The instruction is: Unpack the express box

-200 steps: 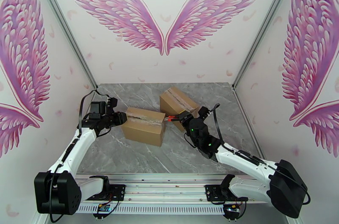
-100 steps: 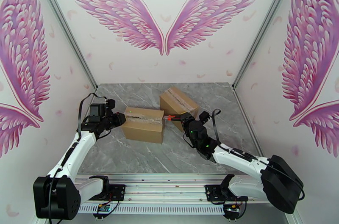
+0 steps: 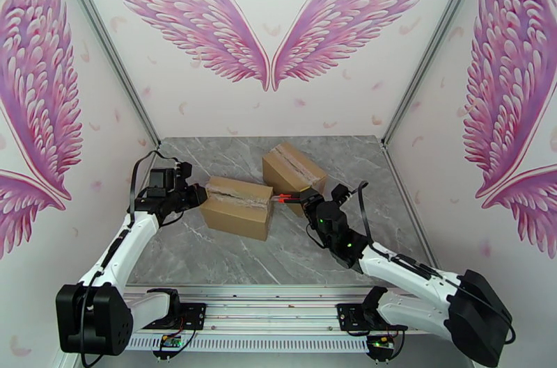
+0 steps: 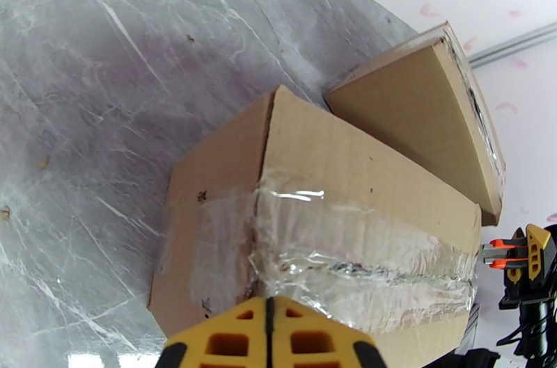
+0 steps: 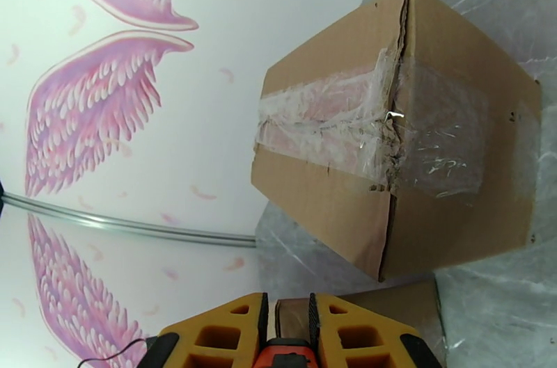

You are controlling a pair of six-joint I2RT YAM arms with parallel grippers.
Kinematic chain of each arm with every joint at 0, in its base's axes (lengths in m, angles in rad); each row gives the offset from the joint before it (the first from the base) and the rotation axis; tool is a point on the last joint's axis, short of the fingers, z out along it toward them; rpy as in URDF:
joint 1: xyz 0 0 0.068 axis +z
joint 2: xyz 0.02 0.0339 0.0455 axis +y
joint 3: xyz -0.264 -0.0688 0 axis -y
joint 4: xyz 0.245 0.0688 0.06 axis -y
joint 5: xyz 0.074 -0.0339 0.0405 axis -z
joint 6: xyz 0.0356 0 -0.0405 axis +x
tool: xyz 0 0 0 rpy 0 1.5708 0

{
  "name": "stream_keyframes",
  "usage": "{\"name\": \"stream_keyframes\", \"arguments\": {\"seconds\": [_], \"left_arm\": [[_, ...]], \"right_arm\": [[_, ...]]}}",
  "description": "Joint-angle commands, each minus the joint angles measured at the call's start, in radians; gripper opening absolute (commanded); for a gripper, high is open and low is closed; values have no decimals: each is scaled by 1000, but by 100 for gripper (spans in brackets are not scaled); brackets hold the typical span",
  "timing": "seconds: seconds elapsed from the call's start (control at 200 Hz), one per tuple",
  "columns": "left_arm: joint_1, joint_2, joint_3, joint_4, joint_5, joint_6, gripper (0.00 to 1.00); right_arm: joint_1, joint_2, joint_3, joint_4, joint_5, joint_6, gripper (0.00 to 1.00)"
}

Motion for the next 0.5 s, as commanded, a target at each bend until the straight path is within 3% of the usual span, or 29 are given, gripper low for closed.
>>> {"name": "stream_keyframes", "arguments": {"seconds": [0.0,0.495], "left_arm": [[-22,69,-28,-213,31,43,5],[-40,86,-30,-225,23,38,3]], "right_arm": [[-10,-35,-9,-36,-15,-46,0],[-26,0,-46,111,16,-53,0]]}}
